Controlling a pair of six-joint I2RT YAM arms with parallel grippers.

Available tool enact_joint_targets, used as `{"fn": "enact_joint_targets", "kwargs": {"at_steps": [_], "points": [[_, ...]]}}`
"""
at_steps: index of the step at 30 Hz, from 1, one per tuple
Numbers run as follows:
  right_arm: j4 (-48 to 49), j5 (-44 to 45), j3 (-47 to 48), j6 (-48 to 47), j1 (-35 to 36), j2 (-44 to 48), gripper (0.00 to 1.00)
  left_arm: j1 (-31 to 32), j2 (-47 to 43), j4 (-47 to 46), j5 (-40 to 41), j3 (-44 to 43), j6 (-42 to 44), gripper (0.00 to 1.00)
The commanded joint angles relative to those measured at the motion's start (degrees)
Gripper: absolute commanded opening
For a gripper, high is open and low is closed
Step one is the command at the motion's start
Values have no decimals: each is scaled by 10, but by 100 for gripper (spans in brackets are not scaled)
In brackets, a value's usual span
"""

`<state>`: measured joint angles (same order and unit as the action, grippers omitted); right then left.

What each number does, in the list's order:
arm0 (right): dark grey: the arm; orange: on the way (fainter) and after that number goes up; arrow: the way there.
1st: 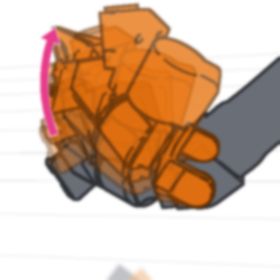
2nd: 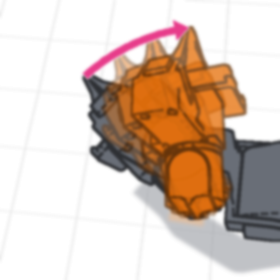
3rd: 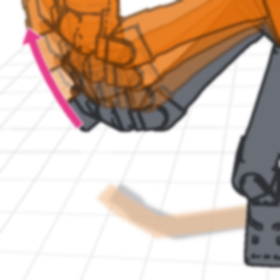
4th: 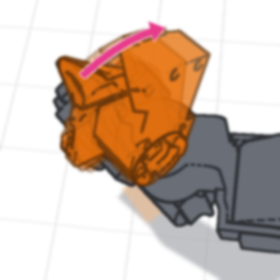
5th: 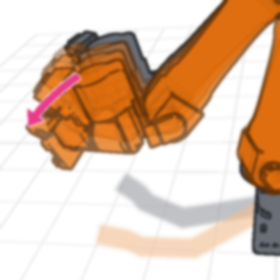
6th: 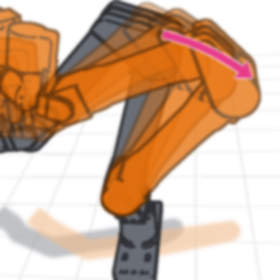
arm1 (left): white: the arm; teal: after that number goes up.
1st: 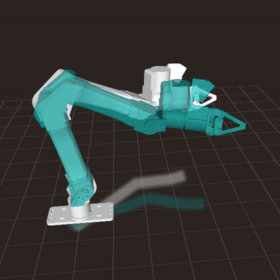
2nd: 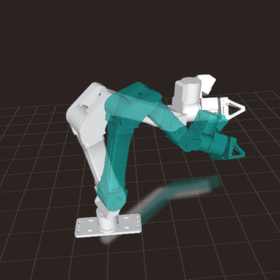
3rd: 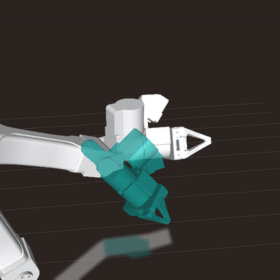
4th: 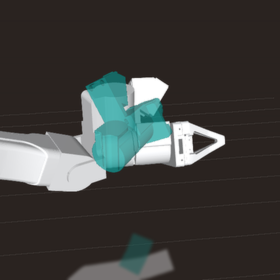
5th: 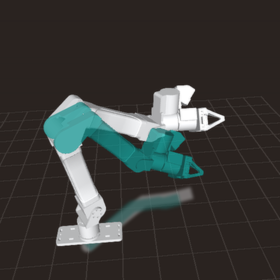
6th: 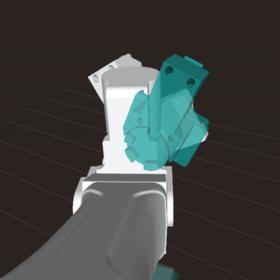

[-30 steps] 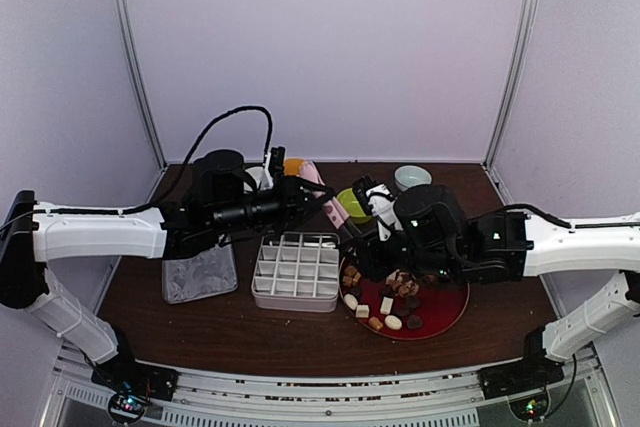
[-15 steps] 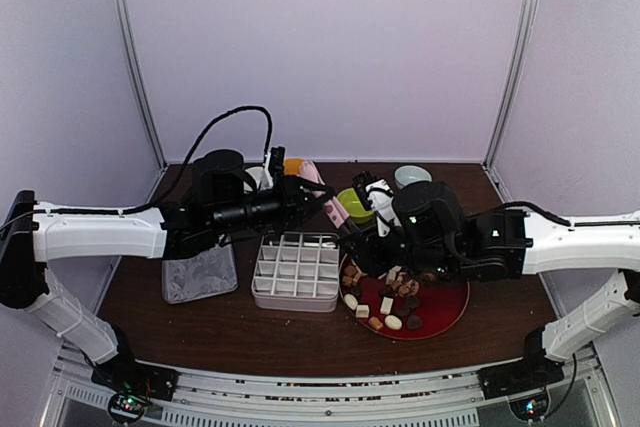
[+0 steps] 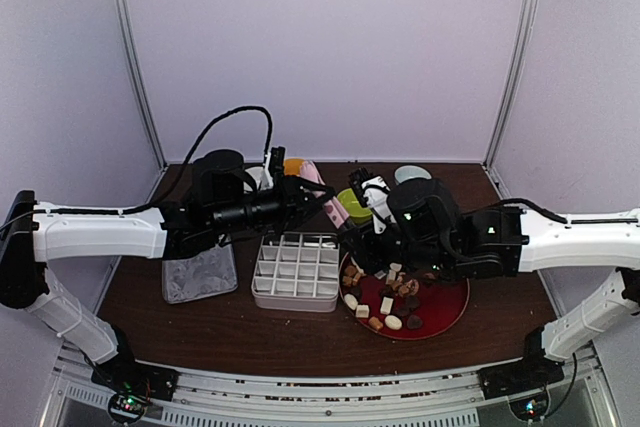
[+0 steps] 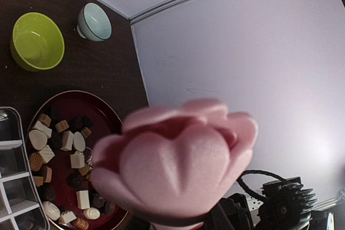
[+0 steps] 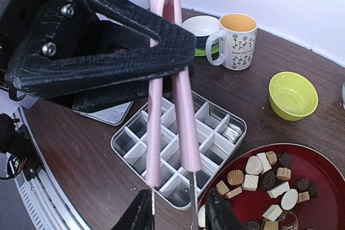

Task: Pack the chocolate
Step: Adjust the clamp.

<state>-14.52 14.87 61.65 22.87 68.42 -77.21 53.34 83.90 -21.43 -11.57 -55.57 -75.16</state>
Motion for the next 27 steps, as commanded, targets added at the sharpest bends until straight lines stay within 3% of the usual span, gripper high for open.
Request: {"fn": "enact_joint_targets", "kwargs": {"at_steps": [1, 4, 13, 20, 27], "points": [[-8, 15, 15, -3, 3, -2, 36, -2, -12, -43, -6, 5, -1, 18], [-11, 16, 14, -3, 2, -3, 36, -2, -15, -42, -4, 5, 1, 18], [-10, 17, 13, -4, 2, 2, 20, -2, -13, -43, -5, 4, -1, 22], [-15, 31, 9, 4, 3, 16, 18, -2, -24, -37, 8, 21, -3, 62], [-42, 45, -2, 23, -12, 44, 17, -2, -30, -23, 12, 24, 7, 73]]}}
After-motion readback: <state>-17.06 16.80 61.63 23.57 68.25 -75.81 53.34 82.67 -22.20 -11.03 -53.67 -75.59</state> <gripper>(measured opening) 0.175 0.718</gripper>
